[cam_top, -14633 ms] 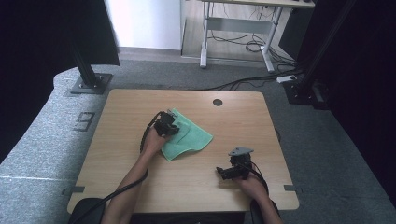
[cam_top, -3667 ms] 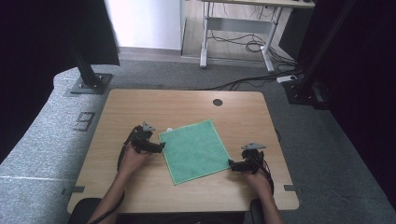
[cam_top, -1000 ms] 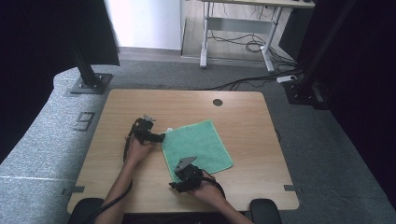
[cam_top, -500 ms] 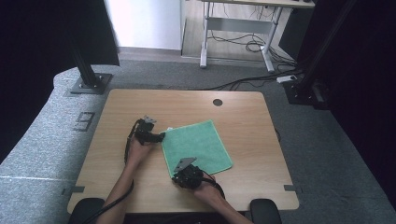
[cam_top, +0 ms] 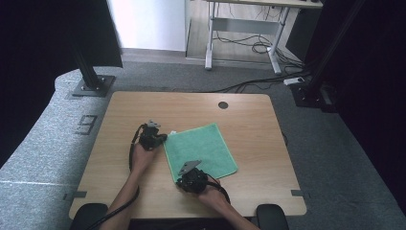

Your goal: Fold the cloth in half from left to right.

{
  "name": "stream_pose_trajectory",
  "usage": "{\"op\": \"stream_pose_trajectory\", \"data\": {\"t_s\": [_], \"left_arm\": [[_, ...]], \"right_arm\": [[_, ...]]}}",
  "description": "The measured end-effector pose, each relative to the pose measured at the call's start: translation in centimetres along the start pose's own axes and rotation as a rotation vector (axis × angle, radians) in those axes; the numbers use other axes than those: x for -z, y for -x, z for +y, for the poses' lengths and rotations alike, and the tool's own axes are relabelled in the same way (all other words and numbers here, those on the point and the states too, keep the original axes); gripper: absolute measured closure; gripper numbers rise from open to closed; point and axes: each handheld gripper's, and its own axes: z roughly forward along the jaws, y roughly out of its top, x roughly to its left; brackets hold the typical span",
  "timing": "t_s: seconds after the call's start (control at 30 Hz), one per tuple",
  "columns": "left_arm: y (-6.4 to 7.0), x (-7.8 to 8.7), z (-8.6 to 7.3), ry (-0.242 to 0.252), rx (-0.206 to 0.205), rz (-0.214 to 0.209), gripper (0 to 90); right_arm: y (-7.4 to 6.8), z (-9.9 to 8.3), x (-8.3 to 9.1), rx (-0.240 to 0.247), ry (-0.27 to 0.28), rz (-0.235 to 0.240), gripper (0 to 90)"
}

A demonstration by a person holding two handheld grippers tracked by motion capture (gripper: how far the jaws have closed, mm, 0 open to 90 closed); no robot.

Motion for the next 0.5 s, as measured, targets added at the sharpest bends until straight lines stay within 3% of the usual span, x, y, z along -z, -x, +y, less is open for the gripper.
{"op": "stream_pose_trajectory", "data": {"t_s": [0.1, 0.13, 0.33, 0.5], "left_arm": [[-0.5, 0.7, -0.3, -0.009, 0.007, 0.011, 87.0], [-1.0, 1.4, -0.6, -0.016, 0.023, 0.019, 86.9], [-2.3, 3.3, -1.7, -0.057, 0.029, 0.067, 86.6], [-2.8, 4.2, -1.9, -0.055, 0.035, 0.075, 86.6]], "right_arm": [[-0.2, 0.3, -0.2, 0.001, 0.002, 0.014, 83.3], [-0.5, 0.7, -0.5, 0.007, 0.001, 0.028, 83.4], [-2.2, 2.6, -1.7, 0.059, 0.016, 0.074, 83.5], [-3.1, 3.7, -2.0, 0.095, 0.025, 0.08, 83.6]]}}
